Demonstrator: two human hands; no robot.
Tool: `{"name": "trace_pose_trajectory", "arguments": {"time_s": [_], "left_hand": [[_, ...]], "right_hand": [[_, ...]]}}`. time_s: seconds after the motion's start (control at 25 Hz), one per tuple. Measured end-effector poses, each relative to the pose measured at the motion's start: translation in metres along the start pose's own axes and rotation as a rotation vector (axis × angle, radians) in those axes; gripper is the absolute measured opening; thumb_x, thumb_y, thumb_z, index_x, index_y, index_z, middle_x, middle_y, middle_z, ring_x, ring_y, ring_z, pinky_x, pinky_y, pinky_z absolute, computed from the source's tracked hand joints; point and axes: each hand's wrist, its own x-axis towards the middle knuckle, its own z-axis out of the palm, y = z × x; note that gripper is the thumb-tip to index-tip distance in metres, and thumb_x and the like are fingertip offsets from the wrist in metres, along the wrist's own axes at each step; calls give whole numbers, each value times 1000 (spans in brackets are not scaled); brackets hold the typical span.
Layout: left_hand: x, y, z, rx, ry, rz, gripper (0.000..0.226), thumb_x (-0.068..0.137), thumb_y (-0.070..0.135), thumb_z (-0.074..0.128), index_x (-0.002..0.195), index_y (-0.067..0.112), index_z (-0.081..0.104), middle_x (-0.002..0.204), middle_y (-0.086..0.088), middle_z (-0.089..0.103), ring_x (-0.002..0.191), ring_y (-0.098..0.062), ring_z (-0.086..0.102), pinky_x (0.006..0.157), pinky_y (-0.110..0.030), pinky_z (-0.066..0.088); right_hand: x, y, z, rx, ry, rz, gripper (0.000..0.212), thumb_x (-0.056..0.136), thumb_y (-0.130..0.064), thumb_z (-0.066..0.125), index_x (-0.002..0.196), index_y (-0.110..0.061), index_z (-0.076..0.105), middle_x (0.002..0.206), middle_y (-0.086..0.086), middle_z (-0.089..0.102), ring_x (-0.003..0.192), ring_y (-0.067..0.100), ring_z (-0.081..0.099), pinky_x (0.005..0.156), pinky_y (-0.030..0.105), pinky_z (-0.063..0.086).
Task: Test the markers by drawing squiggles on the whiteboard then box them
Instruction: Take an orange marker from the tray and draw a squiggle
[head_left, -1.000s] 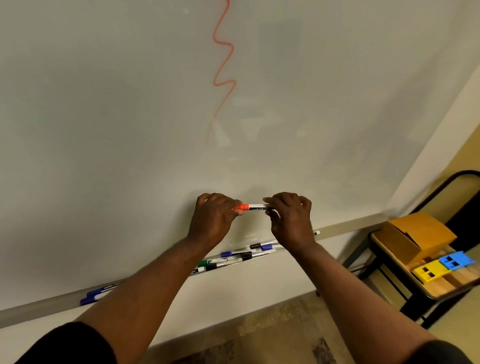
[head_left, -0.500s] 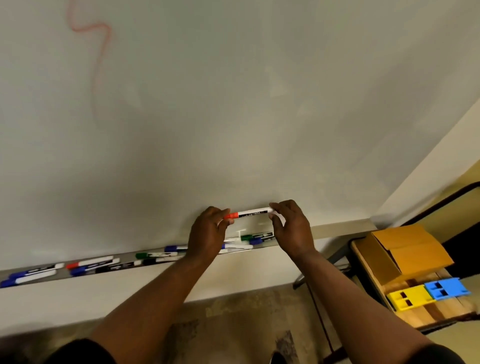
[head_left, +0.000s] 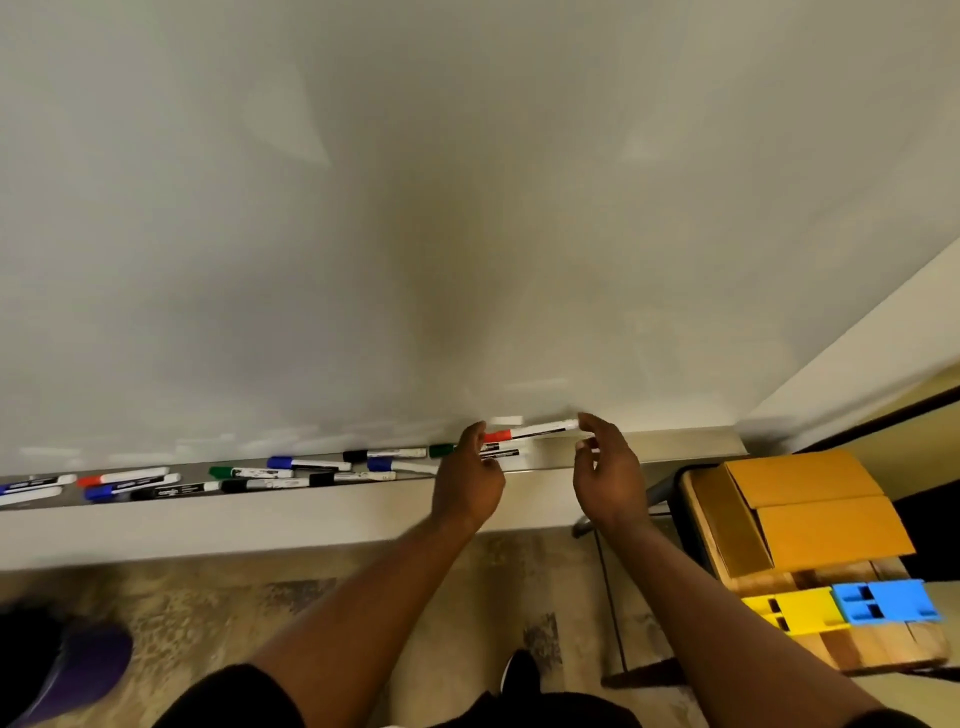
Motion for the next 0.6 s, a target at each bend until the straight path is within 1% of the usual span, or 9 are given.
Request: {"name": "trace_pose_trajectory", "arguments": {"time_s": [0.04, 0.12, 0.2, 0.28, 0.32, 0.4, 0.44, 0.52, 0.6], "left_hand": [[0, 1, 9, -6, -63, -48, 67, 93, 6, 57, 150, 31, 32, 144, -1, 52, 108, -20, 65, 89, -32, 57], [-1, 1, 25, 39, -164, -126, 82, 91, 4, 59, 156, 32, 17, 145, -4, 50, 109, -21, 63, 88, -32, 56], [1, 1, 38, 43, -243, -159, 92, 90, 3, 60, 157, 34, 5, 147, -8, 47, 99, -21, 64, 83, -34, 58], [4, -1, 51, 45, -291, -178, 96, 89, 3, 59, 156, 36, -2, 147, -9, 47, 86, -16, 63, 75, -32, 58], [6, -3, 57, 45, -302, -184, 98, 89, 4, 59, 155, 37, -4, 147, -9, 48, 83, -17, 65, 73, -33, 59], [6, -5, 68, 41, -313, -192, 101, 88, 6, 60, 154, 41, -8, 144, -12, 50, 80, -23, 68, 69, -36, 60], [5, -5, 72, 37, -321, -197, 102, 88, 7, 61, 153, 43, -9, 143, -12, 50, 79, -25, 69, 67, -36, 60], [4, -6, 80, 25, -329, -196, 103, 89, 9, 62, 152, 45, -11, 148, -12, 44, 78, -25, 69, 64, -33, 60], [3, -7, 85, 12, -336, -198, 101, 91, 12, 62, 152, 45, -13, 154, -11, 36, 82, -22, 67, 64, -29, 59]], "right_hand": [[-1, 10, -3, -13, -19, 47, 37, 100, -19, 53, 136, -25, 51, 130, -7, 60, 112, 14, 60, 93, 39, 55], [-4, 29, -9, -21, -75, 115, 40, 100, -21, 52, 140, -25, 48, 133, -7, 59, 114, 15, 59, 93, 44, 56], [-5, 43, -14, -26, -153, 184, 43, 101, -21, 52, 142, -28, 44, 137, -6, 57, 114, 18, 60, 91, 48, 57], [-3, 55, -17, -26, -214, 234, 47, 100, -20, 52, 144, -30, 40, 141, -5, 55, 108, 19, 63, 91, 48, 57], [-1, 59, -18, -28, -237, 247, 49, 100, -20, 52, 146, -30, 38, 143, -4, 54, 103, 16, 64, 91, 48, 57], [2, 65, -19, -43, -273, 267, 52, 101, -22, 53, 149, -27, 35, 147, -3, 51, 93, 8, 63, 92, 45, 56], [4, 67, -20, -49, -290, 276, 53, 101, -26, 54, 150, -26, 33, 148, -2, 50, 91, 7, 63, 92, 43, 56], [5, 70, -20, -45, -322, 285, 57, 101, -38, 52, 153, -26, 28, 151, 0, 47, 97, 12, 65, 93, 42, 53], [5, 74, -20, -36, -360, 298, 60, 101, -45, 48, 154, -29, 24, 154, 0, 44, 110, 21, 64, 97, 43, 49]]}}
